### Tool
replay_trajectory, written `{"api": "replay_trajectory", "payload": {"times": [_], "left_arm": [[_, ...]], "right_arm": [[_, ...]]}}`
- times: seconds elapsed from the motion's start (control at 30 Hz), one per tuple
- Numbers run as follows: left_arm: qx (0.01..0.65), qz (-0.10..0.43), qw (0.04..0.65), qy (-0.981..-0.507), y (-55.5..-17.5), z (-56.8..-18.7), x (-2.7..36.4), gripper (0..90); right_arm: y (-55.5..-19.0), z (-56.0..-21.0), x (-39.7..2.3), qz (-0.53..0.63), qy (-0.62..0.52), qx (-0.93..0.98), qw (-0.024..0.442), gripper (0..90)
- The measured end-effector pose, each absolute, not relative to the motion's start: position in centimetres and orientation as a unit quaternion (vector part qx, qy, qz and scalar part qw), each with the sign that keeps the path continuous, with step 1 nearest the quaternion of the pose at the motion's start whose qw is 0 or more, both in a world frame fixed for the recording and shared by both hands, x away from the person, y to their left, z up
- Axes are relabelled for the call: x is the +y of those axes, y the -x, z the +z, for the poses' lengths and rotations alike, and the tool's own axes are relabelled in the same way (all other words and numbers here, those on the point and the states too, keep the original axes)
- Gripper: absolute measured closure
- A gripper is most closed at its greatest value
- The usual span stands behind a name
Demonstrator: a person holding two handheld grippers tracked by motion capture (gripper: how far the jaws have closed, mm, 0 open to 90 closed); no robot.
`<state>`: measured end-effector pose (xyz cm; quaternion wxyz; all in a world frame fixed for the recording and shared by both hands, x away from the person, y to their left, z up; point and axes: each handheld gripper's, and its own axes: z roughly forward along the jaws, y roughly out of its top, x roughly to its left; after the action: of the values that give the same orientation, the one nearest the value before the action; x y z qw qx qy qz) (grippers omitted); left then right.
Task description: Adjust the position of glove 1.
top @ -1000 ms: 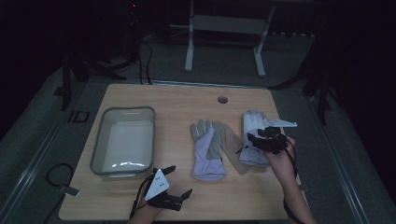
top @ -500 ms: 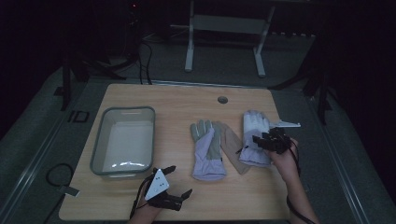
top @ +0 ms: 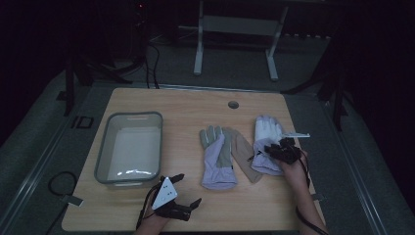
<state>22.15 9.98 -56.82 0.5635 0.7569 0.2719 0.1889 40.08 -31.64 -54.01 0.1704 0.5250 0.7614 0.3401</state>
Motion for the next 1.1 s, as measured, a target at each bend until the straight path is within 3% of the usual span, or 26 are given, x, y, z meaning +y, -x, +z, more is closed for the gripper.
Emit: {"api": "replay_trajectory", "payload": {"times": [0.17, 0.33, 0.57, 0.97, 1.1], "left_arm": [[0.272, 0.189, 0.563, -0.757, -22.2, -56.8, 10.0, 2.4], [0.273, 0.188, 0.564, -0.756, -22.2, -56.8, 10.0, 2.4], [0.273, 0.188, 0.563, -0.757, -22.2, -56.8, 10.0, 2.4], [0.273, 0.188, 0.563, -0.757, -22.2, -56.8, 10.0, 2.4], [0.272, 0.188, 0.563, -0.758, -22.2, -56.8, 10.0, 2.4]], "right_arm": [[-39.7, -53.5, -30.8, 0.329, -0.518, 0.768, 0.184, 85.2], [-39.6, -52.9, -30.3, 0.317, -0.520, 0.768, 0.197, 87.8], [-38.6, -51.2, -30.3, 0.319, -0.519, 0.758, 0.235, 88.5], [-39.2, -52.5, -29.9, 0.317, -0.512, 0.769, 0.213, 87.2], [-39.5, -52.3, -30.4, 0.329, -0.516, 0.764, 0.204, 74.6]]}}
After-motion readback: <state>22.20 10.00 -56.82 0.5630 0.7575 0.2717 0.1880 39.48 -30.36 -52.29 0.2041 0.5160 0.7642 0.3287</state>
